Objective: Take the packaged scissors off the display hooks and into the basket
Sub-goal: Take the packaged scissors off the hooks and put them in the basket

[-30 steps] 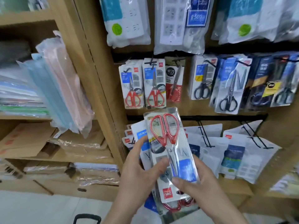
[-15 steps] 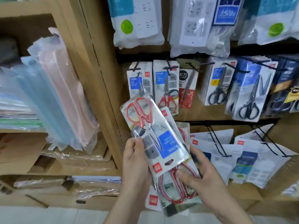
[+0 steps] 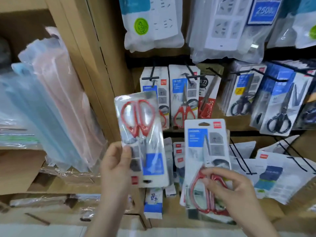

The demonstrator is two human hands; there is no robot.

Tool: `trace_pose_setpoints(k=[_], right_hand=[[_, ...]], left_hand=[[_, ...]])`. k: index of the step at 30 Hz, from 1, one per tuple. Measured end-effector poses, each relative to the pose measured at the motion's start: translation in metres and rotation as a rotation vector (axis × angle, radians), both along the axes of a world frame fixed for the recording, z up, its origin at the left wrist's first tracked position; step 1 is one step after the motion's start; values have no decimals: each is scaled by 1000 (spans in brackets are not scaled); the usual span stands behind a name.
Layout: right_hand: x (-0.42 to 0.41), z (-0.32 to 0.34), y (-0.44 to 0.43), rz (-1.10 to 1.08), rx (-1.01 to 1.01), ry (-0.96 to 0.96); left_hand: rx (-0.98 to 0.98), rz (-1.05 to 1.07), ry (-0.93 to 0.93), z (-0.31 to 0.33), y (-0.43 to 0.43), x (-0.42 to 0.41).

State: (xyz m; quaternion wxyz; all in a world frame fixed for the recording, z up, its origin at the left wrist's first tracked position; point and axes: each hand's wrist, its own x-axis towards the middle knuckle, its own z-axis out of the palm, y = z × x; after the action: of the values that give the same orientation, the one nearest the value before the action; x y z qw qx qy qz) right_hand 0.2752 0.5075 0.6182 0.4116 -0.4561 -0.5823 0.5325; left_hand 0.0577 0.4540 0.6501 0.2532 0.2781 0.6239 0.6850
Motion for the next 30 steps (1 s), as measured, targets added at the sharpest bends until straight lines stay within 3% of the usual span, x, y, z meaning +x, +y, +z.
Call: trace_pose_setpoints(k=[3,8,11,13,14,16,19,23,27,30], right_hand=[[7,7,14,-83,19,-5],[-5,26,17,-18,79,18],[-13,26,11,87,39,-98],[-18,22,8,88,13,-78],[-20,21,6,65,0,-14],[-23,19,5,-20,-45,132],[-23,20,3,-123,-121,288],[-23,19,0,-117,-107,272],[-24,10,0,33,-20,62],[-24,-3,3,162,57,-96]], left_hand=[[-39,-255,353,13,-13,-33],[-400,-669,1176,32,-6,-52],[-419,-683,1345,44,10,-40],[-337,-555,1277,49,18,-35],[-266,-460,1152,50,21,-35],[-127,-297,770,50,24,-39],[-65,-333,185,44,23,-43],[-112,-323,152,31,24,-36],[-34,-280,216,38,37,-36],[32,-283,128,47,47,-32]])
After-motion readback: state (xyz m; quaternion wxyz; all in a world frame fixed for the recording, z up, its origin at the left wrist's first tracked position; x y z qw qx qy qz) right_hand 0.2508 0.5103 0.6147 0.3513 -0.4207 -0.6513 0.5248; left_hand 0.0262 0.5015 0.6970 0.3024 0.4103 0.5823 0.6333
